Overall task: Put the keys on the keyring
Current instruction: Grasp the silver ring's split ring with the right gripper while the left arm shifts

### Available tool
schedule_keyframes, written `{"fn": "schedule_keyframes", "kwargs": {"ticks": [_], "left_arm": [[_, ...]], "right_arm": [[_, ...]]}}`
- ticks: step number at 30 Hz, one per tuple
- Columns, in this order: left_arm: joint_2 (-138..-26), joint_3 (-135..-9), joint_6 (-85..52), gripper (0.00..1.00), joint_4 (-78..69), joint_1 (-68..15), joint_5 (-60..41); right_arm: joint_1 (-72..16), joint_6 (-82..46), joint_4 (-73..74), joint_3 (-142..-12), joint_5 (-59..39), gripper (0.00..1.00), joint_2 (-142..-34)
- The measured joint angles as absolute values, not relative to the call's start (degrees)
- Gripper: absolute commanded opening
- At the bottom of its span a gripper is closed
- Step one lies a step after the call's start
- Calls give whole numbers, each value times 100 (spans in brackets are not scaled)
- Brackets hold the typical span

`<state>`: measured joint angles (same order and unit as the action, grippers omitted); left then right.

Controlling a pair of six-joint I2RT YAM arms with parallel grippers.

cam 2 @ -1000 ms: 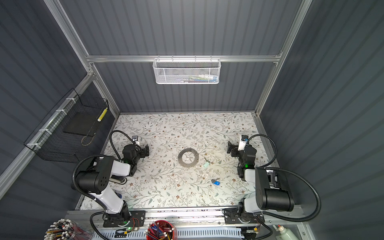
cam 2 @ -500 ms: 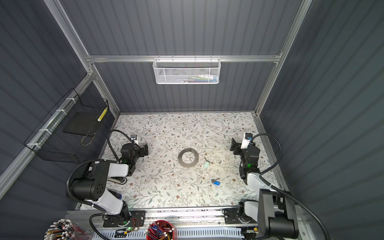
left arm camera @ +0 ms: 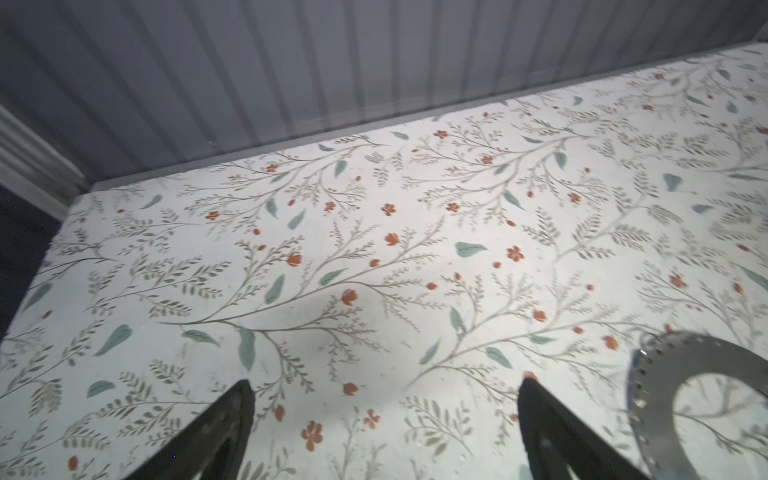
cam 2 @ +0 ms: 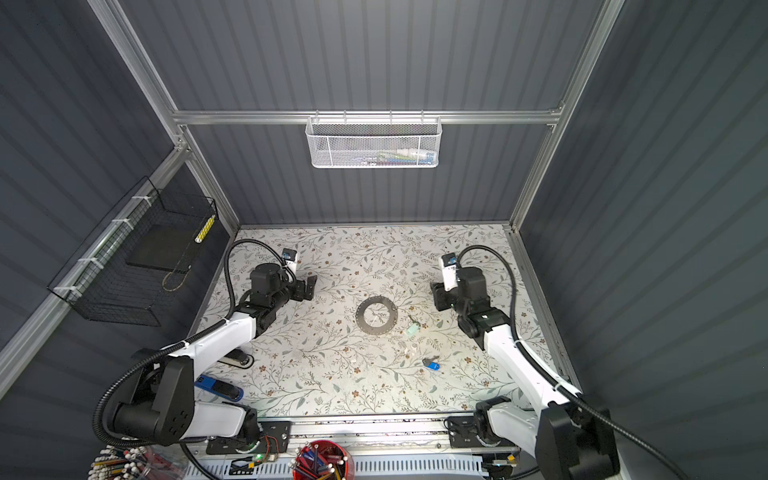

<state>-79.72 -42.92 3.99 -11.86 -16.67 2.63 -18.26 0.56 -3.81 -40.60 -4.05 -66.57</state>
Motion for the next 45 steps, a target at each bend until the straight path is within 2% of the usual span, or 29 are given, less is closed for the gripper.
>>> {"fn": "schedule_keyframes", "kwargs": {"ticks": [11, 16, 20, 45], "left_arm": [[-8221, -4890, -143, 79, 443, -1809, 115], [-8353, -4982, -392, 75, 711, -1809, -43], [-8416, -4989, -438, 68, 816, -1835, -139], [-8606, -5078, -436, 67, 812, -1846, -370]], "right_arm": [[-3236, -650, -1772, -4947, -115, 33, -8084], [-3597, -1052, -2123, -5262, -106, 25, -8685], [-3730, -1358, -2272, -5415, -113, 24, -9054], [-3905, -1699, -2676, -6213, 84, 17, -10088]]}}
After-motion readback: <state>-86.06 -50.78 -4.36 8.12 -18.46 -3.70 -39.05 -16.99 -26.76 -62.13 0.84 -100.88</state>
